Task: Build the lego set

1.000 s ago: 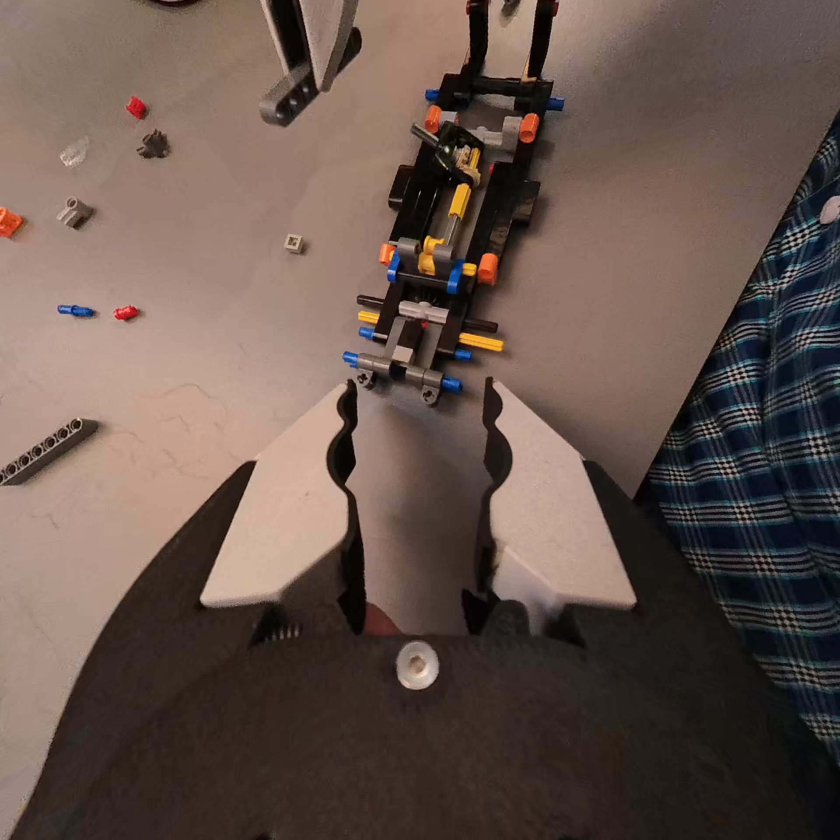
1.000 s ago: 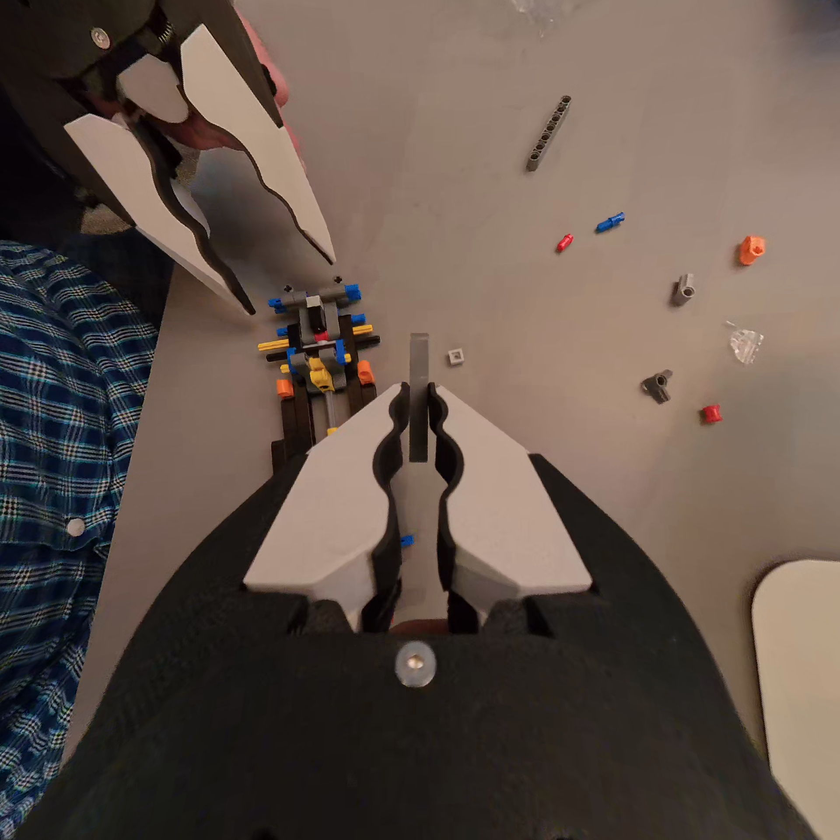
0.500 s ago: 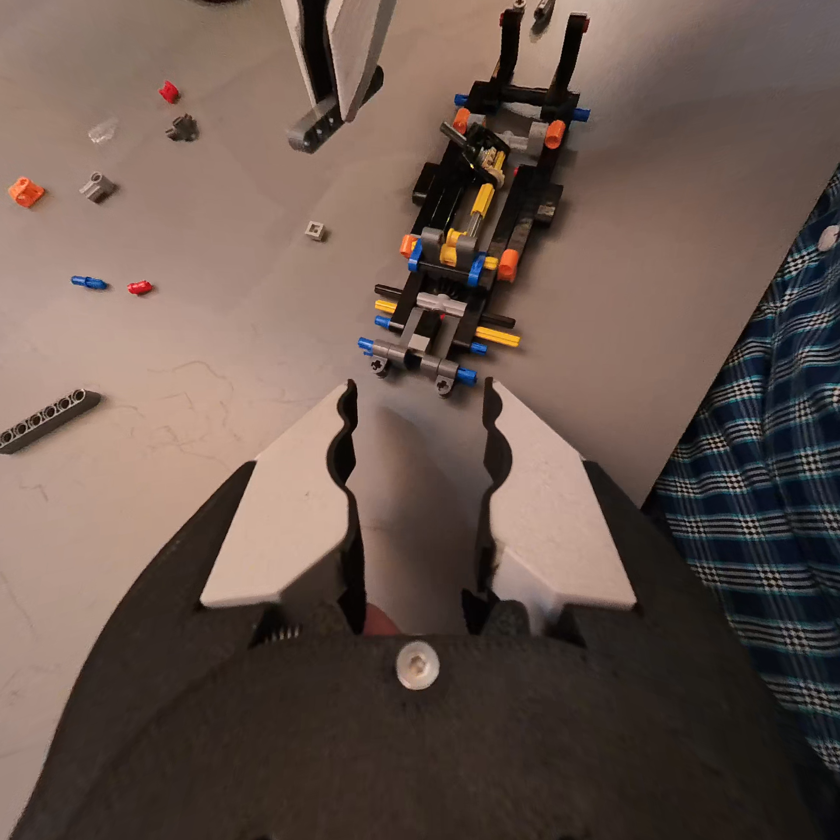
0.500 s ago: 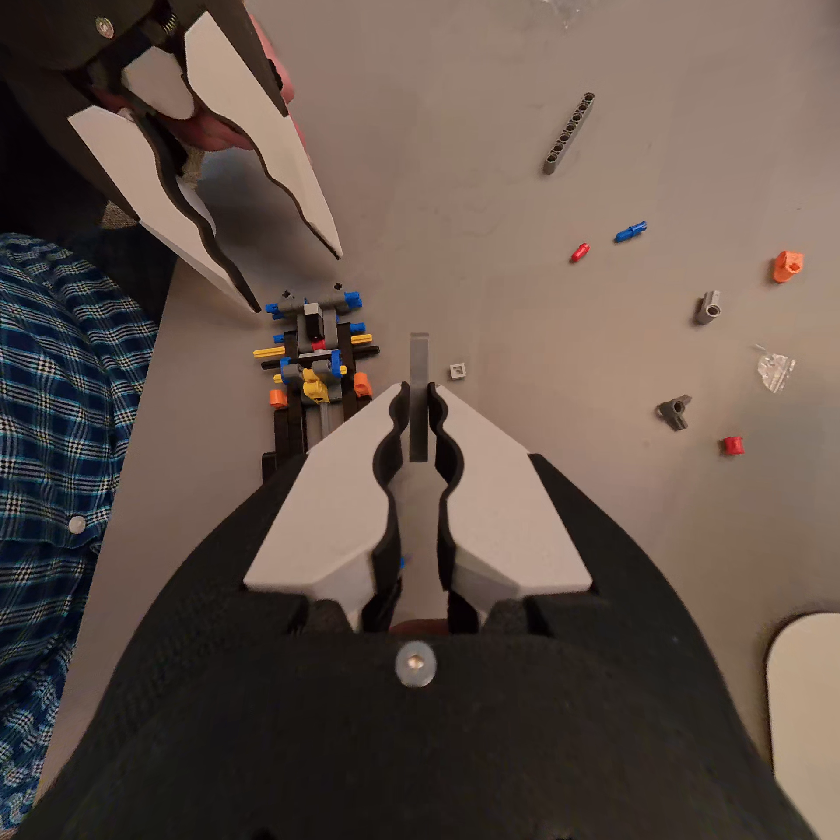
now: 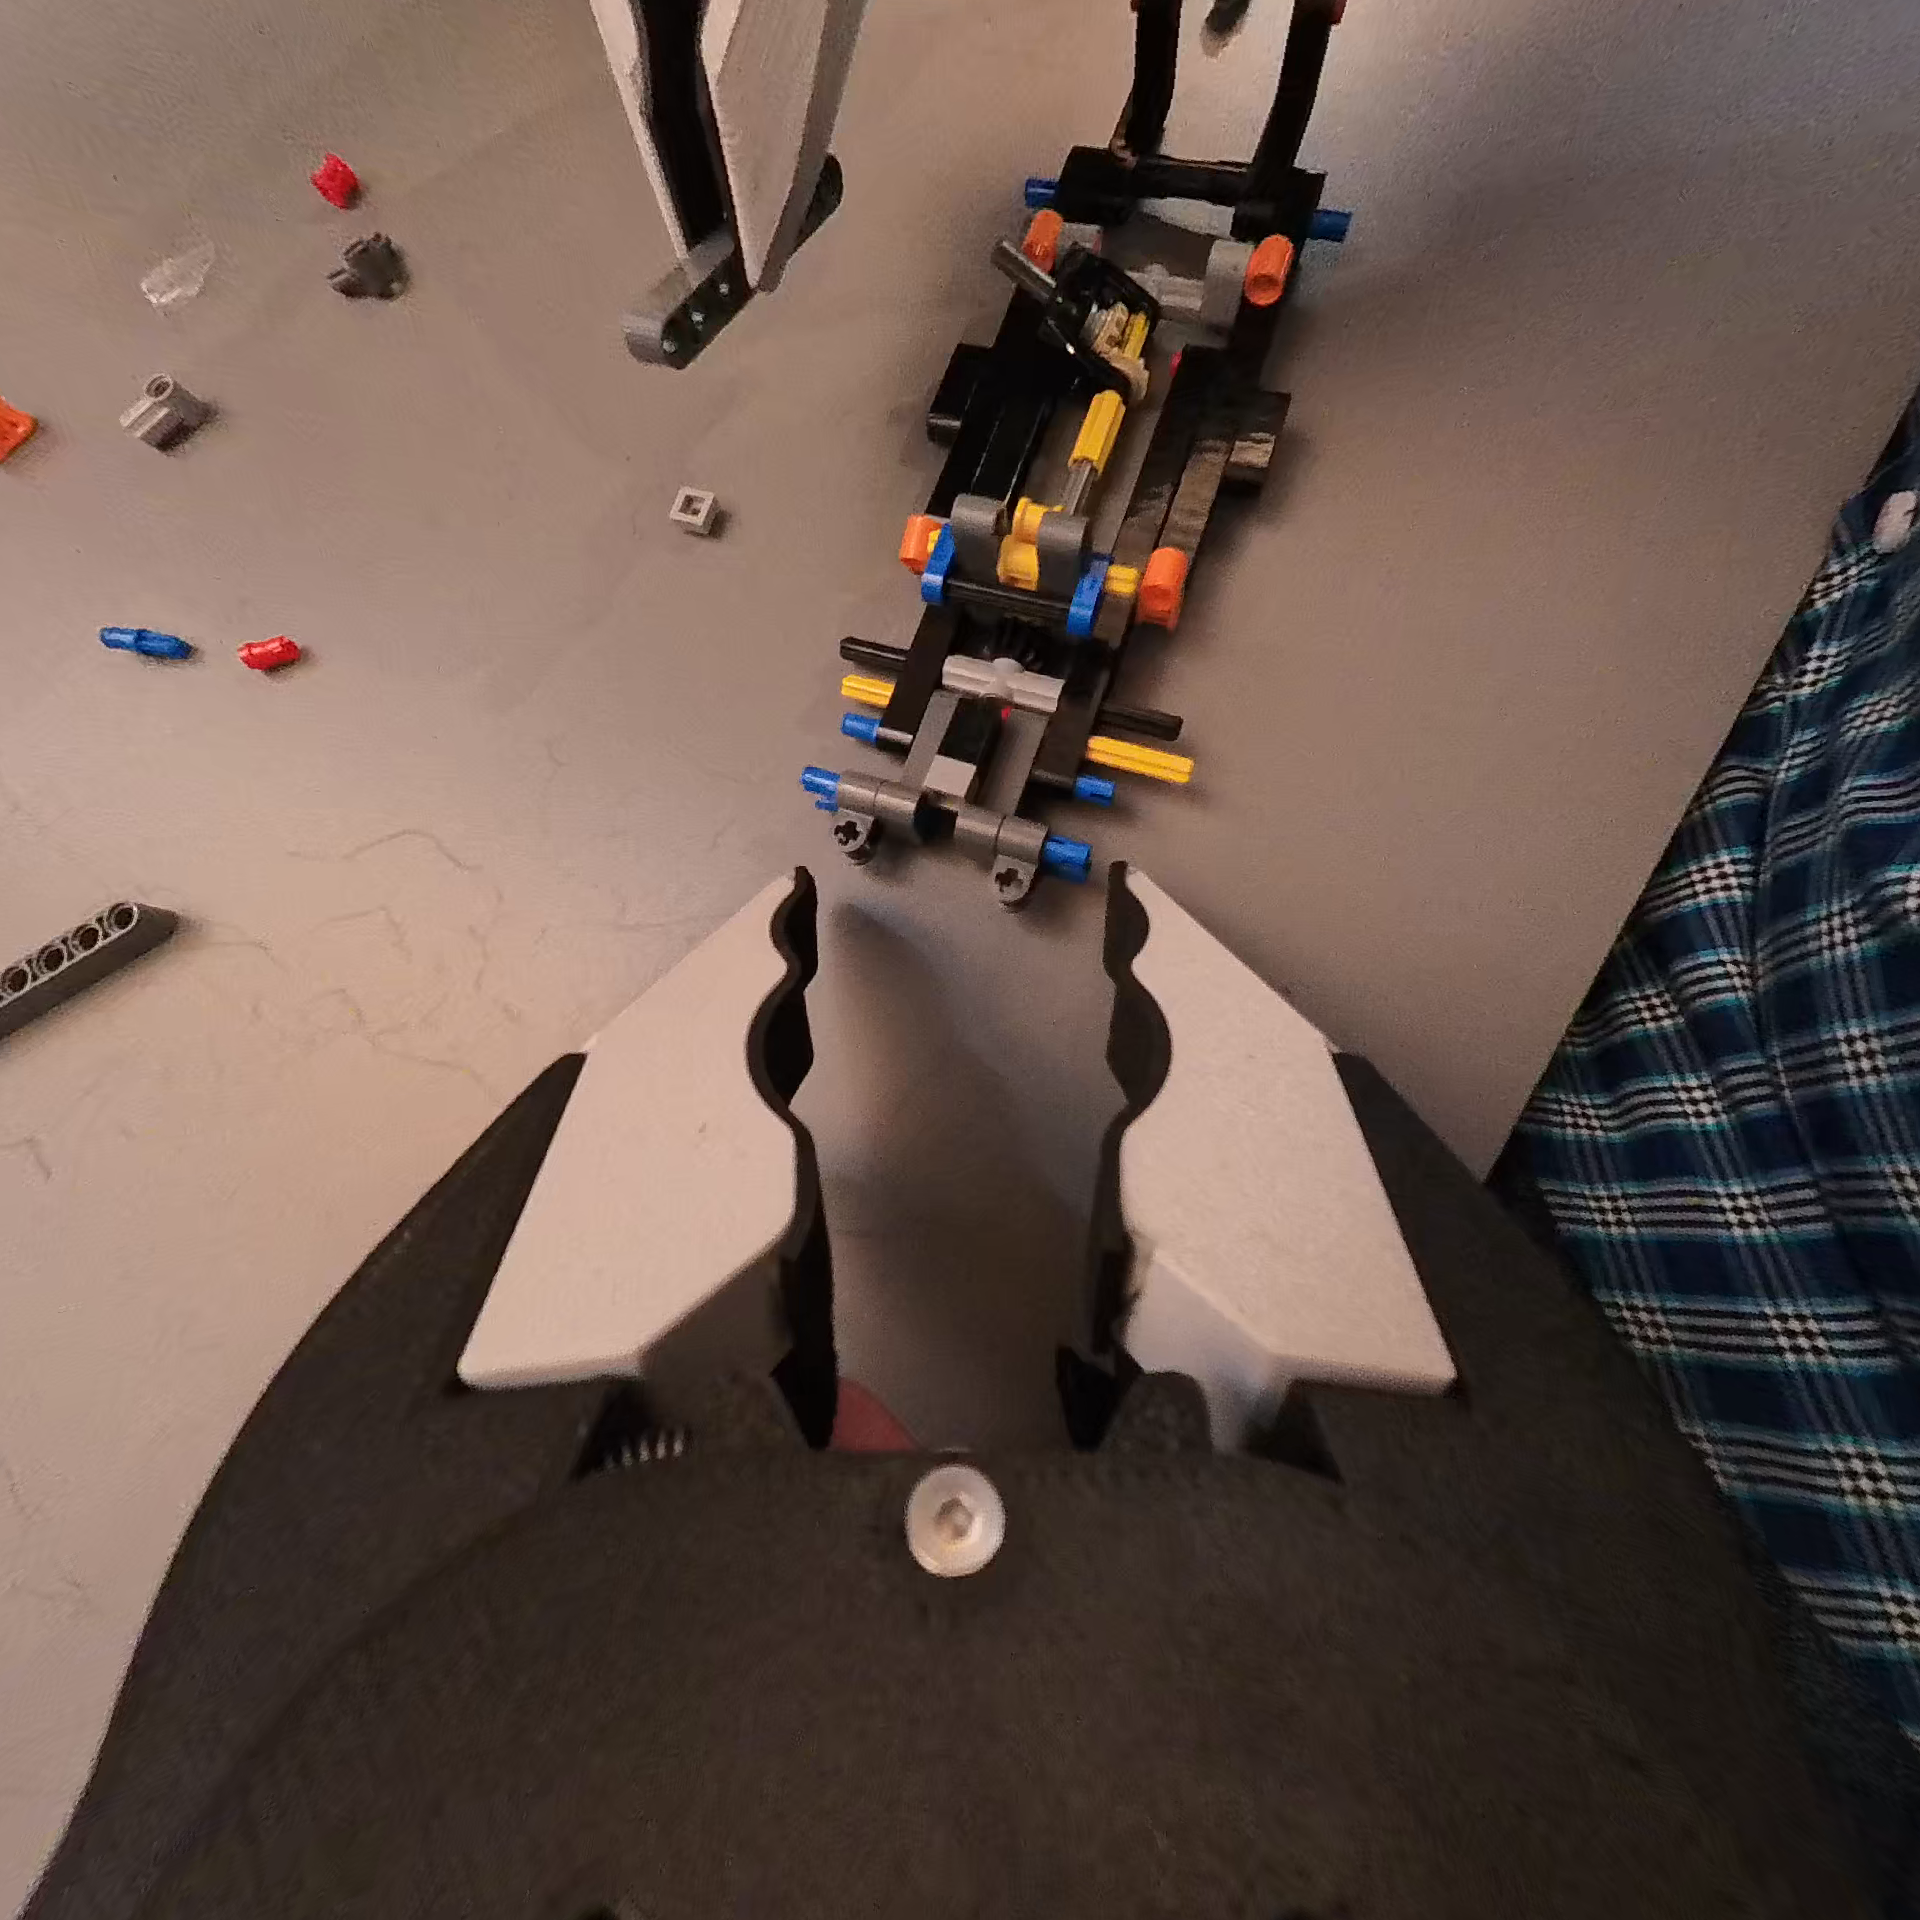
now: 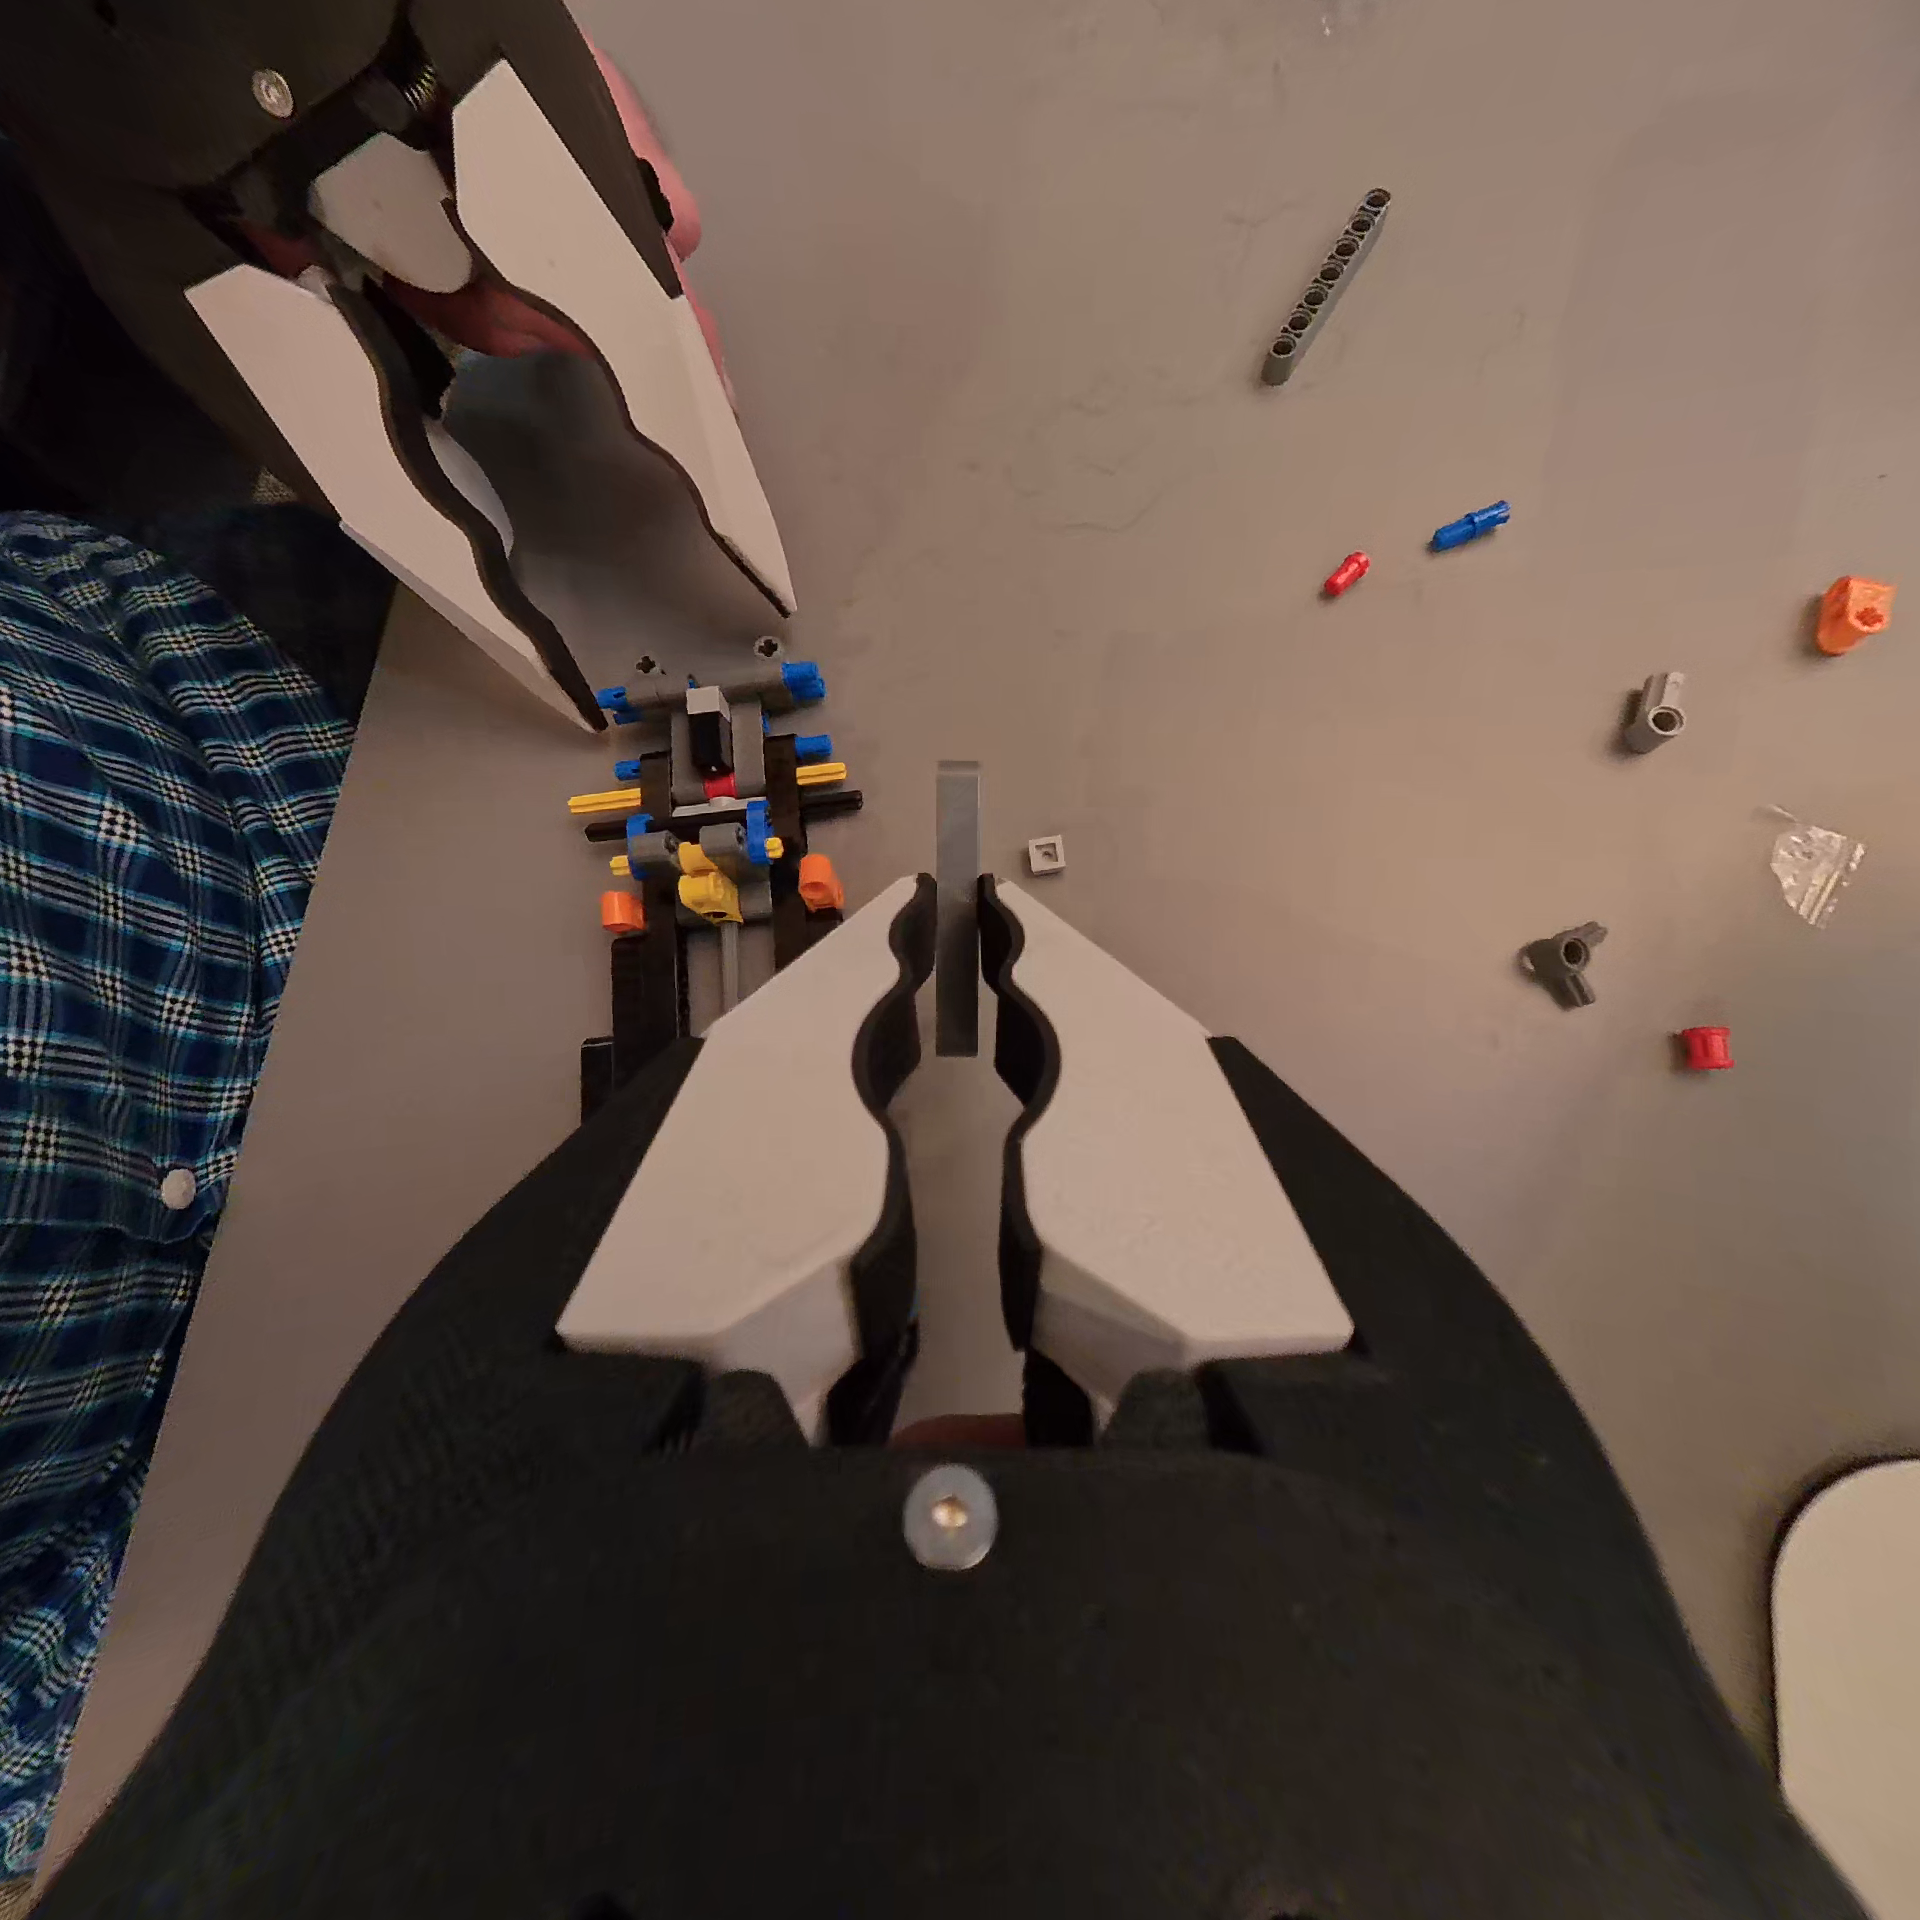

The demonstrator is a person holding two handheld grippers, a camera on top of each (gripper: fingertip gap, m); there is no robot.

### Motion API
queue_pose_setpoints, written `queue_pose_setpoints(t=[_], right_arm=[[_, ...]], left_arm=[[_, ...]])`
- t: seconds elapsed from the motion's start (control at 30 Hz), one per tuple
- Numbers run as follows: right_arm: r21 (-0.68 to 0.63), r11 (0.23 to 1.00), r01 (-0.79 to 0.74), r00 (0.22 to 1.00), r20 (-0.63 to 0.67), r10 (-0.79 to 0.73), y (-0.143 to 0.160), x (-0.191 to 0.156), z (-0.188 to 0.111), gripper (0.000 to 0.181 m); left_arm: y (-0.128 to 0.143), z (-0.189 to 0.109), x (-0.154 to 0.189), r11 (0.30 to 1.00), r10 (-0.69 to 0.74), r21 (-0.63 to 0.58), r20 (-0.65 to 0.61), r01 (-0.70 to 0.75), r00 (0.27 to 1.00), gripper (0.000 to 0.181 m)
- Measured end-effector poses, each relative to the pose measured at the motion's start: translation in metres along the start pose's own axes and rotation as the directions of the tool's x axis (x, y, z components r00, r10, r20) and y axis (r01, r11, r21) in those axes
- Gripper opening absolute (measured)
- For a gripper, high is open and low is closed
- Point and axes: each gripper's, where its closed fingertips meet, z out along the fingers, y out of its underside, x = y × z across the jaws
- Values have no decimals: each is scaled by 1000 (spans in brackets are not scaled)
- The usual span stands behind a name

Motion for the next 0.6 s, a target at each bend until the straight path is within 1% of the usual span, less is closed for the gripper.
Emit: queue_pose_setpoints(t=[0.6], right_arm=[[-18, 1000, 13, 999, 30, -13, 2, -1, 6, 5]], left_arm=[[4, -5, 0, 1000, -11, -6, 1, 11, 1000, 53]])
